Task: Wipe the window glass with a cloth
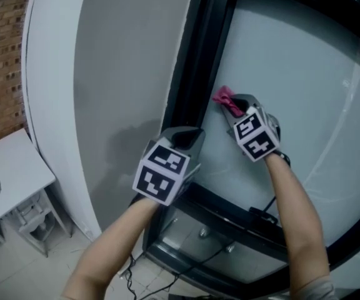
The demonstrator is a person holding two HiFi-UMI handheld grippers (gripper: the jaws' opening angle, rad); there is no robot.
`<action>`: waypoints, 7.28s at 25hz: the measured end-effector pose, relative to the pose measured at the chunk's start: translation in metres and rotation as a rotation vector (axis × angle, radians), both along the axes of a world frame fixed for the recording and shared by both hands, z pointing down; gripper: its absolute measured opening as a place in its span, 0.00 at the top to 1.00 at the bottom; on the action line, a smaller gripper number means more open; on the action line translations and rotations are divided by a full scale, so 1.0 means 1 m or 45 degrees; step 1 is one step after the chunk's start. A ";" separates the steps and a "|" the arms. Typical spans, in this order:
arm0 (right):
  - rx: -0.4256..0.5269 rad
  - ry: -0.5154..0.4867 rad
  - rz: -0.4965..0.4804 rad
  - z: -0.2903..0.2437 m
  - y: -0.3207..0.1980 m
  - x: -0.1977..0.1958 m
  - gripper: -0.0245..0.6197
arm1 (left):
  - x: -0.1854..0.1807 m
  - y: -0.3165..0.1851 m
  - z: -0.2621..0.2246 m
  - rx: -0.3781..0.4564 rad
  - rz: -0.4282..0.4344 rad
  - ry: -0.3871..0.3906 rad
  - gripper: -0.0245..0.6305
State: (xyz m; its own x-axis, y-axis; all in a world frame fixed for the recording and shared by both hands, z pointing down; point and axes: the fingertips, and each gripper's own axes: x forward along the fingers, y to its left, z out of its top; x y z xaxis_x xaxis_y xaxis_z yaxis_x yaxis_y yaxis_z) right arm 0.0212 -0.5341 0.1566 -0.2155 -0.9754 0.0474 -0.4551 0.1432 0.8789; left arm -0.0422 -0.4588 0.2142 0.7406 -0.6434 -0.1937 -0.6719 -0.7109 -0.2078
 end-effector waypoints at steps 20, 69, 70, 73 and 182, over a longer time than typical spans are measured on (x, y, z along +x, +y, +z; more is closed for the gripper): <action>-0.273 -0.024 0.050 0.171 -0.006 -0.006 0.87 | -0.003 0.003 0.131 -0.301 0.024 -0.052 0.95; -0.279 0.296 0.149 0.163 0.044 0.068 0.87 | 0.065 0.008 0.124 -0.291 0.132 -0.066 0.95; -0.249 0.304 0.145 0.149 0.044 0.067 0.87 | 0.066 0.008 0.118 -0.279 0.134 -0.059 0.95; -0.167 0.323 0.141 0.111 0.044 0.066 0.87 | 0.070 0.008 0.100 -0.241 0.136 -0.042 0.95; -0.345 0.215 0.186 0.173 0.118 0.139 0.88 | 0.130 0.059 0.116 -0.307 0.201 -0.093 0.95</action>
